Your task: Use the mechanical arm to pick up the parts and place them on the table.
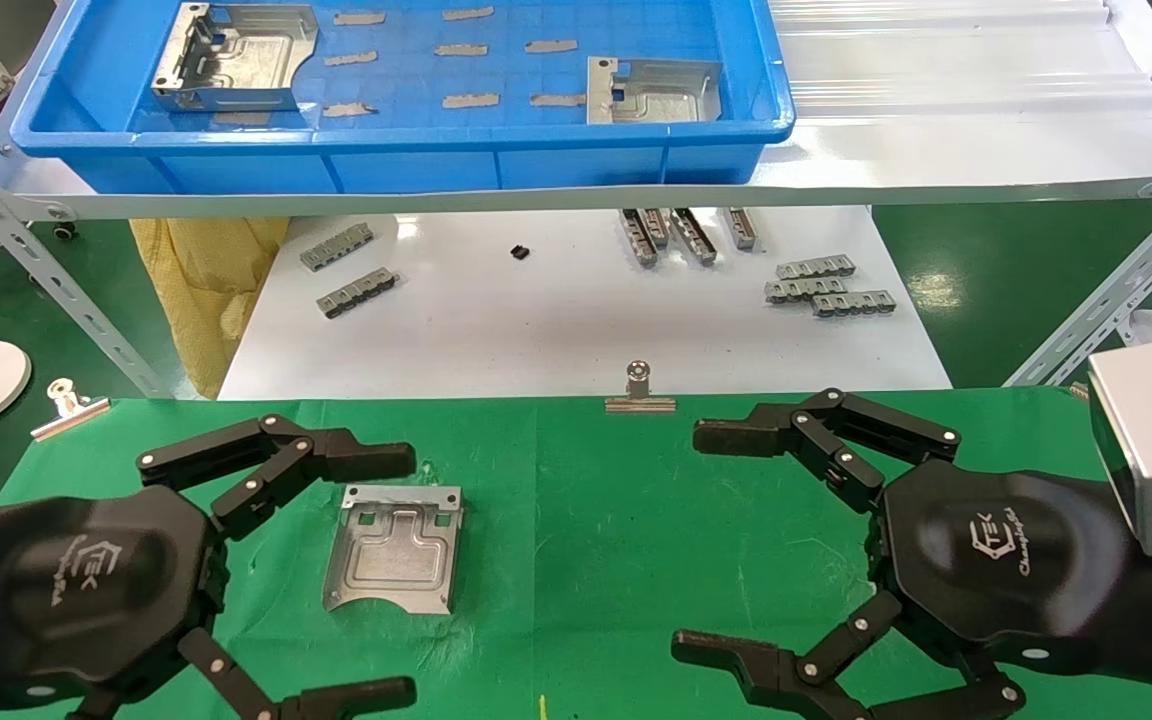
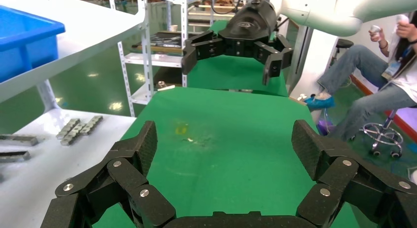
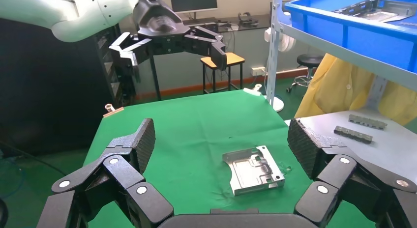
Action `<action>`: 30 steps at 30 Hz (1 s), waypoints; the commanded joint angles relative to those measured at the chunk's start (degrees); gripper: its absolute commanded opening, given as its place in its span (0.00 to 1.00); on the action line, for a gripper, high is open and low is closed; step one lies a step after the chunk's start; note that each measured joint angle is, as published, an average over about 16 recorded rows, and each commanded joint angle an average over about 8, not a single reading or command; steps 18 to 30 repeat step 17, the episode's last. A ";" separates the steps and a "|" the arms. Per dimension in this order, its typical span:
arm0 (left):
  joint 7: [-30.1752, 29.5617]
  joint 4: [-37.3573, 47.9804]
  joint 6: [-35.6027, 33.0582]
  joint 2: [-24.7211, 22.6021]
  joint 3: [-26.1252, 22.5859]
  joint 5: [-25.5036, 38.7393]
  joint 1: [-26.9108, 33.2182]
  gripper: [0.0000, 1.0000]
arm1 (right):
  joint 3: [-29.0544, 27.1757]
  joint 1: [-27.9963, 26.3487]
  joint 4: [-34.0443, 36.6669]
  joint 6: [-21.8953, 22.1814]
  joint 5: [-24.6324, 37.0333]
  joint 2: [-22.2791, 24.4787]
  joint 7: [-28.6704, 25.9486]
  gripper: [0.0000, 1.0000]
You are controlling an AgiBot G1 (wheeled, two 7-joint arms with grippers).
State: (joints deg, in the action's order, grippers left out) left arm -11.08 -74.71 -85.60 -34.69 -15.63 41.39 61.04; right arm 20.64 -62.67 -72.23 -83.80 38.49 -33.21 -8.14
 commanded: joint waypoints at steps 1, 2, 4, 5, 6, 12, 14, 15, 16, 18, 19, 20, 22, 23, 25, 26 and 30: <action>-0.28 -0.77 0.07 0.23 0.27 -0.30 -0.35 1.00 | 0.00 0.00 0.00 0.00 0.00 0.00 0.00 1.00; -0.22 -0.62 0.08 0.19 0.23 -0.27 -0.30 1.00 | 0.00 0.00 0.00 0.00 0.00 0.00 0.00 1.00; -0.11 -0.32 0.07 0.12 0.14 -0.18 -0.18 1.00 | 0.00 0.00 0.00 0.00 0.00 0.00 0.00 1.00; -0.06 -0.17 0.07 0.08 0.09 -0.12 -0.12 1.00 | 0.00 0.00 0.00 0.00 0.00 0.00 0.00 1.00; -0.02 -0.05 0.06 0.04 0.05 -0.07 -0.07 1.00 | 0.00 0.00 0.00 0.00 0.00 0.00 0.00 1.00; 0.19 0.53 0.00 -0.13 -0.16 0.18 0.21 1.00 | 0.00 0.01 0.00 0.00 0.00 0.00 0.00 1.00; 0.23 0.67 -0.02 -0.17 -0.21 0.23 0.27 1.00 | 0.00 0.00 0.00 0.00 0.00 0.00 0.00 1.00; 0.24 0.70 -0.02 -0.18 -0.22 0.24 0.29 1.00 | 0.00 0.00 0.00 0.00 0.00 0.00 0.00 1.00; 0.25 0.73 -0.02 -0.19 -0.23 0.26 0.30 1.00 | 0.00 0.00 0.00 0.00 0.00 0.00 0.00 1.00; 0.26 0.76 -0.02 -0.20 -0.24 0.27 0.32 1.00 | 0.00 0.00 0.00 0.00 0.00 0.00 0.00 1.00; 0.26 0.76 -0.02 -0.20 -0.24 0.27 0.32 1.00 | 0.00 0.00 0.00 0.00 0.00 0.00 0.00 1.00; 0.26 0.76 -0.02 -0.20 -0.24 0.27 0.32 1.00 | 0.00 0.00 0.00 0.00 0.00 0.00 0.00 1.00; 0.26 0.76 -0.02 -0.20 -0.24 0.27 0.32 1.00 | 0.00 0.00 0.00 0.00 0.00 0.00 0.00 1.00; 0.26 0.76 -0.02 -0.20 -0.24 0.27 0.32 1.00 | 0.00 0.00 0.00 0.00 0.00 0.00 0.00 1.00; 0.26 0.76 -0.02 -0.20 -0.24 0.27 0.32 1.00 | 0.00 0.00 0.00 0.00 0.00 0.00 0.00 1.00; 0.26 0.76 -0.02 -0.20 -0.24 0.27 0.32 1.00 | 0.00 0.00 0.00 0.00 0.00 0.00 0.00 1.00; 0.26 0.76 -0.02 -0.20 -0.24 0.27 0.32 1.00 | 0.00 0.00 0.00 0.00 0.00 0.00 0.00 1.00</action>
